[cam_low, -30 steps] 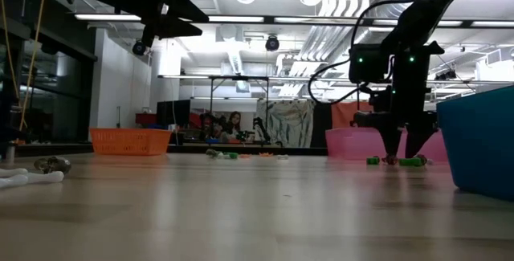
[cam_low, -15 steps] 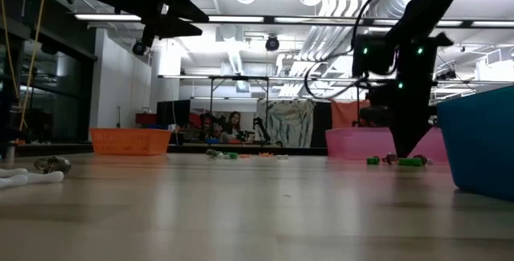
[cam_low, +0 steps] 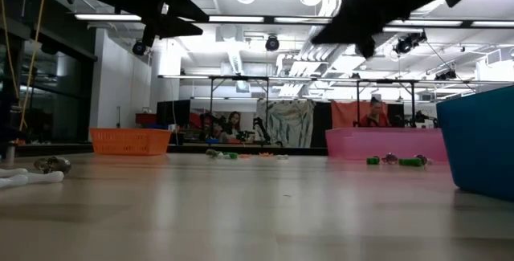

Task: Sort Halloween decoration
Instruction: Put the bottom right orange spider toy into the pink bin

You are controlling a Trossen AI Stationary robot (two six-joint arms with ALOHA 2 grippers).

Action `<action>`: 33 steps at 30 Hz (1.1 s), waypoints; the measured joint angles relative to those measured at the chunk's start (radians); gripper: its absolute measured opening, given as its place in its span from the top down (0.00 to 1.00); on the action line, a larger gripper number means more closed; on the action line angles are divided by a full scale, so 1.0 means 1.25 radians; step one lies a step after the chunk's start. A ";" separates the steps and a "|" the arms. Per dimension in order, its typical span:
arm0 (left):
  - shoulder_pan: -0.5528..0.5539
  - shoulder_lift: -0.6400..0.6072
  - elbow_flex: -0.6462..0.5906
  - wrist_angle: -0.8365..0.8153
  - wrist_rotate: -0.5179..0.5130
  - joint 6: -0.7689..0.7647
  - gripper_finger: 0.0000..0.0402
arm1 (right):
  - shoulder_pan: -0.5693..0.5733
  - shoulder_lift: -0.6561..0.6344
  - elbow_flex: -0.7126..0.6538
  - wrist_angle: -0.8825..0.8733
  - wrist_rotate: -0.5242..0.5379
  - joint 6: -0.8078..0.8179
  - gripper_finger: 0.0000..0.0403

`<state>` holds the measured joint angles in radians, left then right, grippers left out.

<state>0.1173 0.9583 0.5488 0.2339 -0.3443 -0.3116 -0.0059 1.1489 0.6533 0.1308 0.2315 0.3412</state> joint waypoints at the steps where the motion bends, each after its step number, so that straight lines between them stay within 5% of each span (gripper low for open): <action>1: 0.000 0.000 0.000 0.000 0.000 0.000 0.57 | 0.005 0.000 0.000 0.030 0.001 -0.014 1.00; 10: 0.000 0.000 0.000 0.000 0.001 -0.001 0.57 | 0.001 0.002 0.000 0.035 0.002 0.046 1.00; 23: 0.000 0.000 0.000 -0.002 0.017 0.000 0.57 | -0.090 0.000 0.000 -0.553 0.014 0.483 0.99; 28: 0.000 0.000 0.000 -0.002 0.017 0.000 0.57 | -0.141 0.002 0.000 -0.580 0.079 0.517 0.90; 33: 0.000 0.000 0.000 -0.002 0.017 0.000 0.57 | -0.197 0.029 0.000 -0.581 0.064 0.577 0.72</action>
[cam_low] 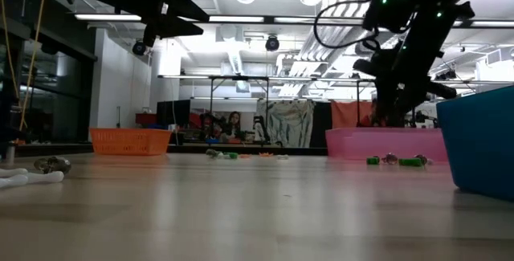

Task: Sort Halloween decoration
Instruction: Put the bottom right orange spider toy into the pink bin

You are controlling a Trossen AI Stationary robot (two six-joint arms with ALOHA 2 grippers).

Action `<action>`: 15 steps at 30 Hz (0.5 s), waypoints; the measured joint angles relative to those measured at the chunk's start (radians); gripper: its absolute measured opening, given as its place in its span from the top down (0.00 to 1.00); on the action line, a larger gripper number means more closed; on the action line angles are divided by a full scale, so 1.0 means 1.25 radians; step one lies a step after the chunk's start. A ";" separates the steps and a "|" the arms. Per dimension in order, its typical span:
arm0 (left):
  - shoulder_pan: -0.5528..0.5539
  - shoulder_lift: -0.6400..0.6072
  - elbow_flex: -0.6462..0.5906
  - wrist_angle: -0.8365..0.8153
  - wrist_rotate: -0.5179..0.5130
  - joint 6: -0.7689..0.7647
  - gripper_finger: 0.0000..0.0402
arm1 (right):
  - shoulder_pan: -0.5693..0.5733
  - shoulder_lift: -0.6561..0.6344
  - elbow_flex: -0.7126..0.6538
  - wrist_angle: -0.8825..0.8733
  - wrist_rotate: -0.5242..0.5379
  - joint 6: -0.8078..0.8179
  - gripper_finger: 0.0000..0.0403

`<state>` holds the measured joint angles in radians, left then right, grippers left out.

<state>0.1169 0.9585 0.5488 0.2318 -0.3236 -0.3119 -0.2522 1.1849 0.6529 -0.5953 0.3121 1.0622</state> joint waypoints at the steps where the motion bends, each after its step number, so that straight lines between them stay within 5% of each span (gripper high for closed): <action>1: 0.000 0.000 0.000 0.000 0.000 0.000 0.57 | -0.006 0.009 0.000 0.000 -0.002 0.010 0.68; 7: 0.000 0.000 0.000 0.000 0.000 -0.001 0.57 | -0.020 0.076 0.000 0.000 -0.006 0.041 0.51; 15: 0.000 0.000 0.000 0.000 0.000 -0.001 0.57 | -0.064 0.184 0.000 0.006 0.001 0.116 0.49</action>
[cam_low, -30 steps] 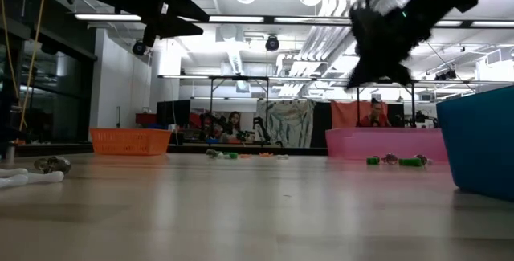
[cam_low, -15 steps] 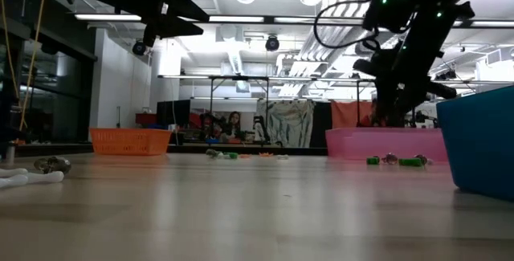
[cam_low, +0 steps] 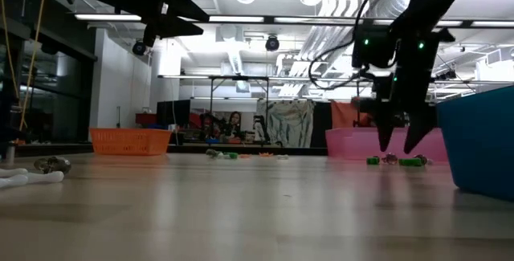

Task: Sort Halloween decoration
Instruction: Put the bottom right orange spider toy into the pink bin

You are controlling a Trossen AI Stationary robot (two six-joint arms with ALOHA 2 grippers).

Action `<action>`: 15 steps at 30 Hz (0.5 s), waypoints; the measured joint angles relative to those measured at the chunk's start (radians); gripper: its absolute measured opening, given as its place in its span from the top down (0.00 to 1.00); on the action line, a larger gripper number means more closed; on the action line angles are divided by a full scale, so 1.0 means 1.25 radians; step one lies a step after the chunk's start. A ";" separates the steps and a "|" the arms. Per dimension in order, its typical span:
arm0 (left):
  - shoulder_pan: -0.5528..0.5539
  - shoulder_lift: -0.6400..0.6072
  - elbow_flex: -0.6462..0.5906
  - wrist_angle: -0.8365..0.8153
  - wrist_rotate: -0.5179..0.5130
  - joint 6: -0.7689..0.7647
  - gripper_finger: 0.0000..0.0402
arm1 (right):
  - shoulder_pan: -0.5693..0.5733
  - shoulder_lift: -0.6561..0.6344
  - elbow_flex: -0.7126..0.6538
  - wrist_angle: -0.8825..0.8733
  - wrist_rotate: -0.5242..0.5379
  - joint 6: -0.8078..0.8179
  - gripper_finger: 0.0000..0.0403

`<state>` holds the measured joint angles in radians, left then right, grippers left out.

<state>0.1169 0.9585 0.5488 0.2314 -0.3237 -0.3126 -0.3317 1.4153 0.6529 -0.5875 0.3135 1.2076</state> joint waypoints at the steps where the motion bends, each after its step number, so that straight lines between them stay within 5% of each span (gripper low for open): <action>1: 0.000 0.000 0.000 0.000 0.000 0.000 0.57 | -0.005 0.013 0.000 0.007 0.002 0.000 0.49; 10: 0.000 0.000 0.000 -0.001 0.000 0.000 0.57 | -0.017 0.099 0.004 0.053 0.014 0.005 0.50; 15: 0.000 0.000 0.000 -0.001 0.000 0.000 0.57 | -0.017 0.105 0.004 0.028 0.011 0.004 0.66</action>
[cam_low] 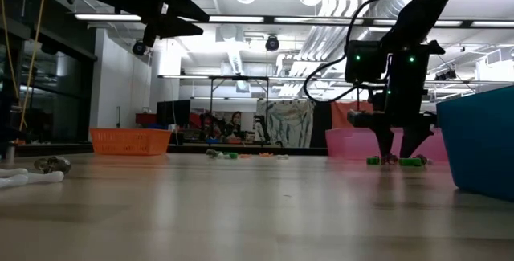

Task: Sort Halloween decoration
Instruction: Put the bottom right orange spider toy into the pink bin

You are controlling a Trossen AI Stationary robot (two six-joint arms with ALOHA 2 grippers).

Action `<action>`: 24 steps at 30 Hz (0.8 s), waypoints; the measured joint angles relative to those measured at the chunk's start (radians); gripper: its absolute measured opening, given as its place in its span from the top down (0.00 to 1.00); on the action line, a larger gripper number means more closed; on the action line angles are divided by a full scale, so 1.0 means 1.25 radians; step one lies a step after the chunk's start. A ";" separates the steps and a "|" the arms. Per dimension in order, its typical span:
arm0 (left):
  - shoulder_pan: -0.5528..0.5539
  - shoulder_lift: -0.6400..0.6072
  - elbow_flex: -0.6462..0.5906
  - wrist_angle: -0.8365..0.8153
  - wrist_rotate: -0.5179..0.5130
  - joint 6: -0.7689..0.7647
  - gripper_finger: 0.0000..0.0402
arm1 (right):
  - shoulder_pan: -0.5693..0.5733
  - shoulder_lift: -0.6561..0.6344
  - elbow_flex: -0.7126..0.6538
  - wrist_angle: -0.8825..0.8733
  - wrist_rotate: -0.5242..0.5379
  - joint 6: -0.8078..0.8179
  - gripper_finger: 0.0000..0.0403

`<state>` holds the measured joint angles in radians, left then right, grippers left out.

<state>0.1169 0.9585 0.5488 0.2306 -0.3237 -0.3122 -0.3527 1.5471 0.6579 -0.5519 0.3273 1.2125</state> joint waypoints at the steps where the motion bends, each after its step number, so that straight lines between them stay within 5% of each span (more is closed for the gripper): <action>1: 0.000 0.000 0.000 0.000 0.000 0.000 0.57 | 0.000 -0.002 0.000 -0.003 0.000 -0.005 0.72; 6: 0.000 0.000 0.000 0.000 0.000 0.000 0.57 | 0.017 -0.021 -0.002 -0.013 0.007 -0.037 0.97; 16: 0.000 0.000 0.000 0.000 0.000 0.002 0.57 | 0.067 -0.182 -0.006 -0.009 0.002 -0.115 0.99; 24: 0.000 0.000 0.000 0.010 0.000 0.000 0.57 | 0.138 -0.341 -0.005 0.366 0.004 -0.352 1.00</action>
<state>0.1169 0.9585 0.5491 0.2437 -0.3241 -0.3126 -0.1803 1.1214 0.6518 -0.0946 0.3324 0.7720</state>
